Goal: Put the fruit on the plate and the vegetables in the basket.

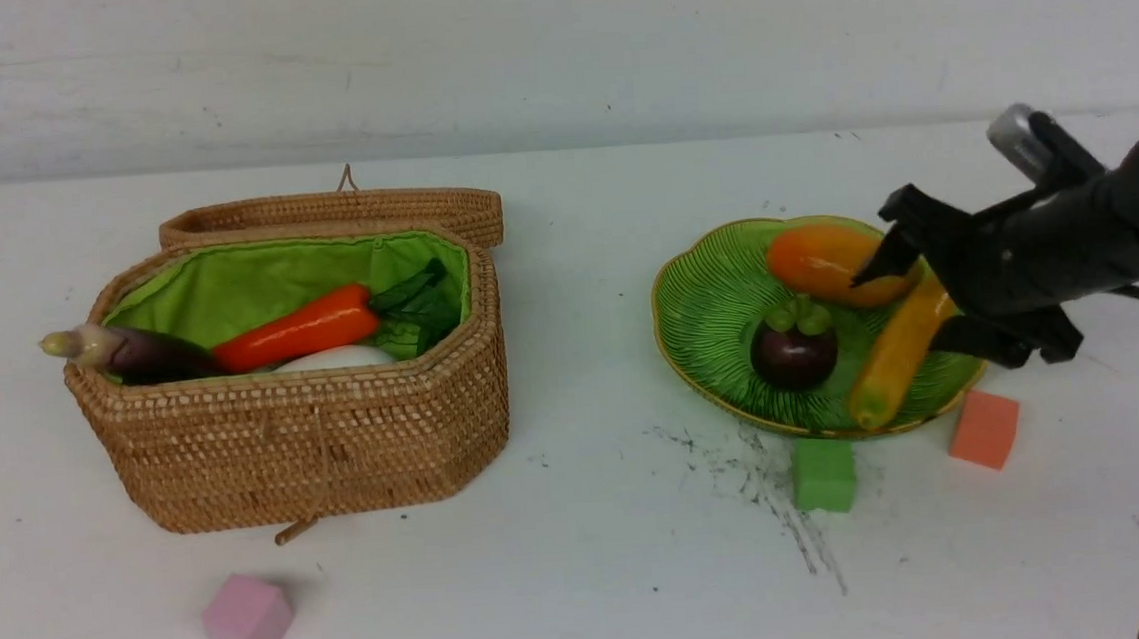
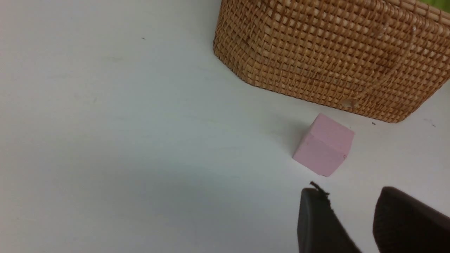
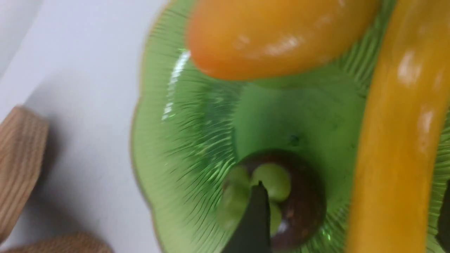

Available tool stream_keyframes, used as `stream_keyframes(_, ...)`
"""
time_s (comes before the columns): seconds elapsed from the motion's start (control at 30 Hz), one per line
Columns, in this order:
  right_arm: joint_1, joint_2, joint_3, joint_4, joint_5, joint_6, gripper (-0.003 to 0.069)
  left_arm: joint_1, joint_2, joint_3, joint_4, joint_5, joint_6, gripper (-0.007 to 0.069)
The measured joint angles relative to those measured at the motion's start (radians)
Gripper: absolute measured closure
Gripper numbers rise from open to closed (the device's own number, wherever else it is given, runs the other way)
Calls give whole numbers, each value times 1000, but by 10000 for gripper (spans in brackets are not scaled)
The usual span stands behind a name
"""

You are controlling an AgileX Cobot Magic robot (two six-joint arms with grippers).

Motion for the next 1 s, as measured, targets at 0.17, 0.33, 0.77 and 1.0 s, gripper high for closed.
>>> stream_keyframes(0.17,-37,-203,0,-239,194,-1,81,0,0,0,0,0,0,389)
stream_keyframes(0.33,-95,-458,0,-503,416,-1,226,0,0,0,0,0,0,389)
stream_keyframes(0.77,-104,-1128,471,-629,512,-53,667,0,0,0,0,0,0,389)
stream_keyframes(1.0,-104,-1138,517,-553,497,-53,667,0,0,0,0,0,0,386)
